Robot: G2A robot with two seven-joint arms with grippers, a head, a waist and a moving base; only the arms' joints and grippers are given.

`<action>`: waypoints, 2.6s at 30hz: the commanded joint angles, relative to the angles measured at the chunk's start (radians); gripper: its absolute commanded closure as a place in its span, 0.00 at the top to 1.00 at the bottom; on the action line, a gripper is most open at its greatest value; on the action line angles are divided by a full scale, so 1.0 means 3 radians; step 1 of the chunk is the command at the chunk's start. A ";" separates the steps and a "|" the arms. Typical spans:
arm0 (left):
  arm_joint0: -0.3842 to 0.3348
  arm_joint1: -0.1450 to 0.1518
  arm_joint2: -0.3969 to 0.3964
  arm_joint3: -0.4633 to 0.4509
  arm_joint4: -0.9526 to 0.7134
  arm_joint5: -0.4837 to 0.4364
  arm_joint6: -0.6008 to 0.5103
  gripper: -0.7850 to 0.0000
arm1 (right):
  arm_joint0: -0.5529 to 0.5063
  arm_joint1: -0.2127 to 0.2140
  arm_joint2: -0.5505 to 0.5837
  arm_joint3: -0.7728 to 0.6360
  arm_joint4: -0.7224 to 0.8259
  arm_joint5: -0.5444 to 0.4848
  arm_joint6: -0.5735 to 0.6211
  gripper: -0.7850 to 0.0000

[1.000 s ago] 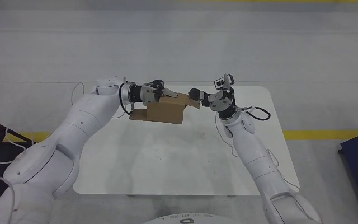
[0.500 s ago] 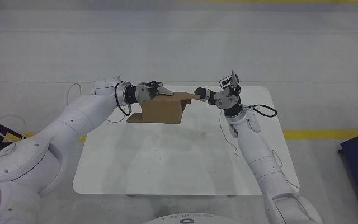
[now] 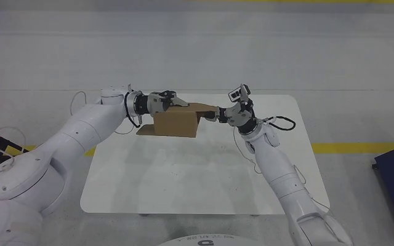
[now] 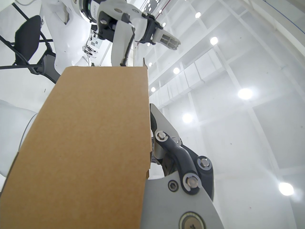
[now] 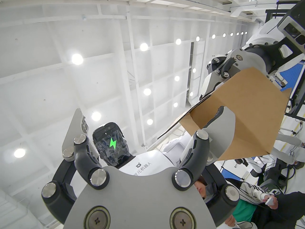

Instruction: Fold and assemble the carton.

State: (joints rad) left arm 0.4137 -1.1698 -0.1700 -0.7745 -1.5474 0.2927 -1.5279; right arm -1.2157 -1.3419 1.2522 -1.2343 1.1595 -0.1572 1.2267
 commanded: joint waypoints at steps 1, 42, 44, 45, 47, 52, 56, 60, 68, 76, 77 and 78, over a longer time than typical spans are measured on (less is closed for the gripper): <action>-0.0009 -0.0013 0.0000 0.0022 0.0041 0.0022 0.0022 0.00 | 0.0007 -0.0007 -0.0017 0.0005 -0.0001 -0.0010 -0.0009 1.00; -0.0020 -0.0143 0.0000 0.0144 0.0206 0.0031 0.0031 0.00 | 0.0161 -0.0034 0.0354 0.0364 0.0496 0.0032 0.0146 1.00; -0.0019 -0.0148 0.0000 0.0148 0.0212 0.0025 0.0025 0.00 | 0.0147 -0.0045 0.0268 0.0316 0.0381 0.0030 0.0147 1.00; -0.0019 -0.0150 0.0000 0.0151 0.0213 0.0024 0.0024 0.00 | 0.0141 -0.0051 0.0227 0.0295 0.0326 0.0023 0.0137 1.00; -0.0022 -0.0153 0.0000 0.0158 0.0218 0.0021 0.0021 0.00 | 0.0136 -0.0060 0.0154 0.0257 0.0220 0.0016 0.0112 1.00; -0.0027 -0.0154 0.0000 0.0174 0.0205 0.0008 0.0008 0.00 | 0.0109 -0.0074 0.0050 0.0177 0.0087 0.0020 0.0125 1.00; -0.0022 -0.0154 0.0000 0.0173 0.0202 0.0008 0.0008 0.00 | 0.0076 -0.0079 0.0015 0.0133 0.0030 0.0002 0.0134 1.00; -0.0020 -0.0154 0.0000 0.0171 0.0191 0.0003 0.0003 0.00 | 0.0066 -0.0084 -0.0017 0.0115 -0.0031 -0.0014 0.0109 1.00; -0.0008 -0.0144 0.0000 0.0150 0.0126 -0.0014 -0.0014 0.00 | 0.0026 -0.0078 0.0034 0.0087 -0.0015 -0.0019 0.0141 1.00; -0.0006 -0.0113 0.0000 0.0100 0.0062 -0.0026 -0.0027 0.00 | 0.0003 -0.0048 0.0220 0.0095 0.0108 0.0067 0.0214 1.00; -0.0006 -0.0109 0.0000 0.0095 0.0053 -0.0026 -0.0027 0.00 | 0.0006 -0.0044 0.0227 0.0105 0.0085 0.0087 0.0185 1.00; -0.0007 -0.0104 0.0000 0.0085 0.0052 -0.0026 -0.0027 0.00 | 0.0018 -0.0042 0.0230 0.0119 0.0043 0.0099 0.0129 1.00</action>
State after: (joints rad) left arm 0.4119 -1.2026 -0.1700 -0.7461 -1.5308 0.2849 -1.5358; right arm -1.2138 -1.3553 1.3203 -1.2030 1.1854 -0.1320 1.2831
